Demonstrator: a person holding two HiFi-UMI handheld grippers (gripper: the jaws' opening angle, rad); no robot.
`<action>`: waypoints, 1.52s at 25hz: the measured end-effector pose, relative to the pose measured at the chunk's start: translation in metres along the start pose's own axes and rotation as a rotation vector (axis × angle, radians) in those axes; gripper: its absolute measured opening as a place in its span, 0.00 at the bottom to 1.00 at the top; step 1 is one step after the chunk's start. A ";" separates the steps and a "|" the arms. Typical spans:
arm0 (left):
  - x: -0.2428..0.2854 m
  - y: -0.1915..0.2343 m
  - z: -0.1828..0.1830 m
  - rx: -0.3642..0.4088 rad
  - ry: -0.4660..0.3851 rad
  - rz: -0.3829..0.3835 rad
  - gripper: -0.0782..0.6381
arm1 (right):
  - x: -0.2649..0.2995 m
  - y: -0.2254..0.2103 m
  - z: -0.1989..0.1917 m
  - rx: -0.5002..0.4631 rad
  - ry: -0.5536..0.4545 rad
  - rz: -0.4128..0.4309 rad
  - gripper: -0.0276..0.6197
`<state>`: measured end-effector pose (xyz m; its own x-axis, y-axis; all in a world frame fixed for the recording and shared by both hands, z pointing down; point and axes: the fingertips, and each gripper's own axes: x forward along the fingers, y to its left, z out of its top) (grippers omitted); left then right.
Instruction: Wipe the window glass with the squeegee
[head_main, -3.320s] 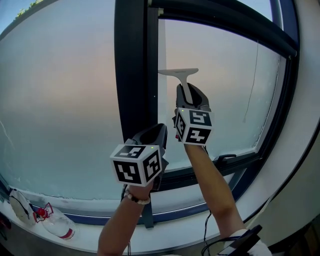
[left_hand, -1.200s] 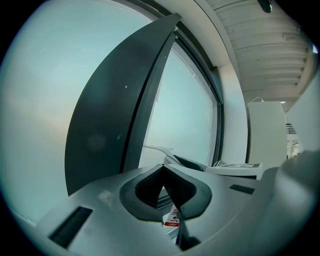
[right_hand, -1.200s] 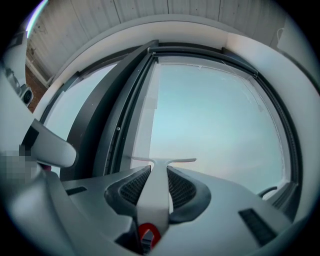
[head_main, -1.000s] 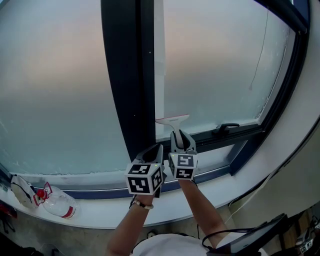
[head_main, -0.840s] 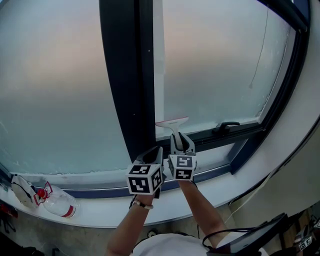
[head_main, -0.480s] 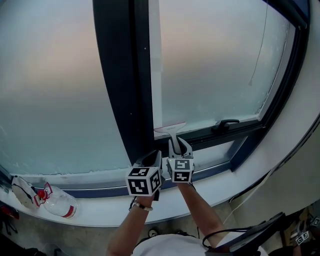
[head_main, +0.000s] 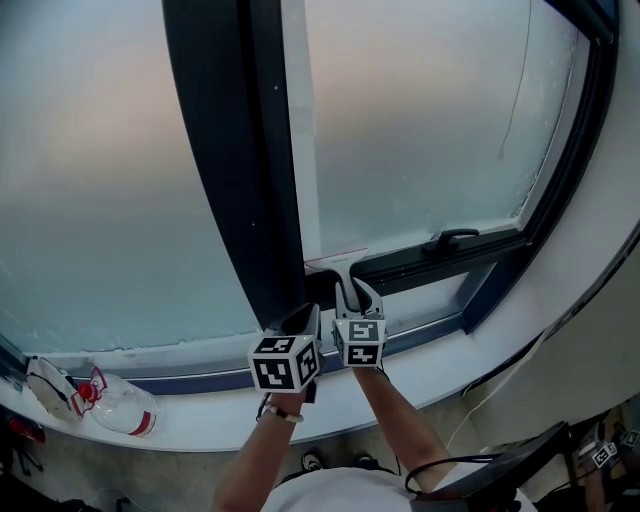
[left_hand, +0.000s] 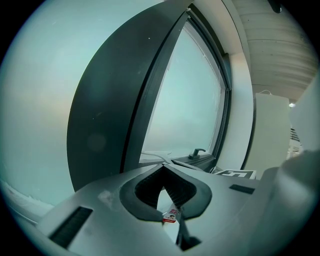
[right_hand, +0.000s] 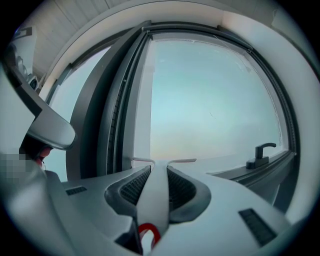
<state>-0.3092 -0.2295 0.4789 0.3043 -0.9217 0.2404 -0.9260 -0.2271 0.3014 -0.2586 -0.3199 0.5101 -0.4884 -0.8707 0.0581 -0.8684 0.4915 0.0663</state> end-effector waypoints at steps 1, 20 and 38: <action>0.001 0.000 -0.001 0.000 0.004 -0.002 0.11 | 0.000 0.000 -0.001 0.002 0.003 -0.001 0.18; 0.008 -0.005 -0.002 0.002 0.024 -0.066 0.11 | 0.003 -0.003 -0.009 0.017 0.036 -0.003 0.18; 0.030 -0.108 0.163 0.178 -0.195 -0.153 0.11 | -0.043 -0.102 0.244 -0.003 -0.356 -0.022 0.18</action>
<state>-0.2366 -0.2843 0.3029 0.4106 -0.9117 0.0176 -0.9025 -0.4036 0.1501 -0.1699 -0.3369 0.2582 -0.4696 -0.8324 -0.2944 -0.8789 0.4722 0.0667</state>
